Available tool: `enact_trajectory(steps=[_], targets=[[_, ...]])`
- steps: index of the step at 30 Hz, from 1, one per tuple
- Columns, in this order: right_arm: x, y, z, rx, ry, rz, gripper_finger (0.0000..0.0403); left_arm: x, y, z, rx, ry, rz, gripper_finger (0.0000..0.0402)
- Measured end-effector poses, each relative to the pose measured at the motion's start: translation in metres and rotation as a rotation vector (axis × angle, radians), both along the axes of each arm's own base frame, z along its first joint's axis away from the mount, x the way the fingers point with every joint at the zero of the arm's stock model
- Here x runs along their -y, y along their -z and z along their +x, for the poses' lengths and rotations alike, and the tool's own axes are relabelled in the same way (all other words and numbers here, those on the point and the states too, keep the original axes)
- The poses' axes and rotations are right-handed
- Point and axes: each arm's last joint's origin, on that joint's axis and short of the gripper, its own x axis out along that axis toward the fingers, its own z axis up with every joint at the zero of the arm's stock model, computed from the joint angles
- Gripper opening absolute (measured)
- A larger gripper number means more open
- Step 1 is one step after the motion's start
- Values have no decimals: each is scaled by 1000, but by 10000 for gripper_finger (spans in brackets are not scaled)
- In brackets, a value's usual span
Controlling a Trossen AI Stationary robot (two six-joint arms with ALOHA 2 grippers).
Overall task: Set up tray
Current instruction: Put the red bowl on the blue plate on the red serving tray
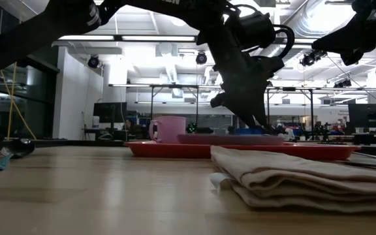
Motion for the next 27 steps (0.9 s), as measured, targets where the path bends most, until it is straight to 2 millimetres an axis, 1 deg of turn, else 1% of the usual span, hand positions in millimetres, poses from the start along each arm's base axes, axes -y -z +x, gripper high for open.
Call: enact_trajectory(steps=[8,11,17,20,23,25,27], targets=[[0,0,0,0,0,0,0,-2,0,0,0,-4,1,166],[0,0,0,0,0,0,0,-6,-7,-4,2,-7,-10,166],[0,0,0,-2,-3,0,0,-12,-36,-15,33,-20,-17,166],[0,1,0,-6,-3,2,0,-11,-50,-19,63,-18,-14,166],[0,1,0,6,1,41,0,-10,-60,-23,77,-14,-13,166],[0,1,0,13,3,65,0,-8,-67,-29,59,-11,-22,166],[0,1,0,15,3,74,0,-8,-72,-29,85,-8,-21,166]])
